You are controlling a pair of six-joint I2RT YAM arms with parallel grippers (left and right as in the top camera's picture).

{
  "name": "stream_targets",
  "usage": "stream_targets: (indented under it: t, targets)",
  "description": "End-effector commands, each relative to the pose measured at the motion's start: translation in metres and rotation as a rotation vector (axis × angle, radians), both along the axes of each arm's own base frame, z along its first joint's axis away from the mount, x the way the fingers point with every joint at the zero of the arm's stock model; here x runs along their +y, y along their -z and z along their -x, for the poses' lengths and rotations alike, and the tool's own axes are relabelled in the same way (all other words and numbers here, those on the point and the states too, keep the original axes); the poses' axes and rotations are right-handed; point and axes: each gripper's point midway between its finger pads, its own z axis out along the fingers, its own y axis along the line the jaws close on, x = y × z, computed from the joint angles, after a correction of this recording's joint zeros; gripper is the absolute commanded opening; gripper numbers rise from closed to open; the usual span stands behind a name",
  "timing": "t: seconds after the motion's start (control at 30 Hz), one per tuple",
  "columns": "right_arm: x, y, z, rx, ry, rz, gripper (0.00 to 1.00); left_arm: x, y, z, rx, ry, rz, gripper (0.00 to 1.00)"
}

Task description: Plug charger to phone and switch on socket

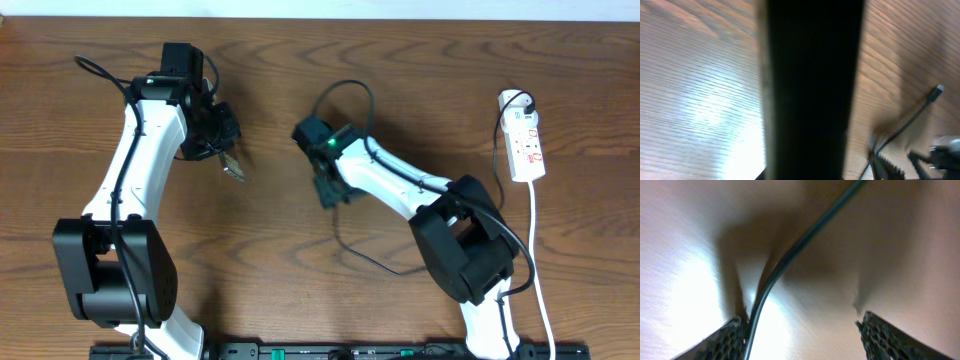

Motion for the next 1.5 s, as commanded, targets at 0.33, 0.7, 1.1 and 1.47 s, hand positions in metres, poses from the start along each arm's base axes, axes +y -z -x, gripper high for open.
stream_targets:
  t: [0.33,0.7,1.1,1.47]
  targets:
    - [-0.055,-0.012,-0.011,0.066,0.243,-0.035,0.81,-0.069,-0.017,0.002,-0.062,0.233,0.192,0.07]
    - [-0.079,-0.010,-0.062,-0.054,0.504,-0.168,0.73,-0.071,-0.020,-0.005,-0.100,0.241,0.190,0.07]
    - [-0.077,0.000,-0.073,-0.129,0.573,-0.184,0.34,-0.071,-0.019,-0.005,-0.096,0.240,0.190,0.07]
    - [-0.085,-0.004,-0.090,-0.229,0.650,-0.170,0.40,-0.071,-0.019,-0.005,-0.097,0.240,0.191,0.07]
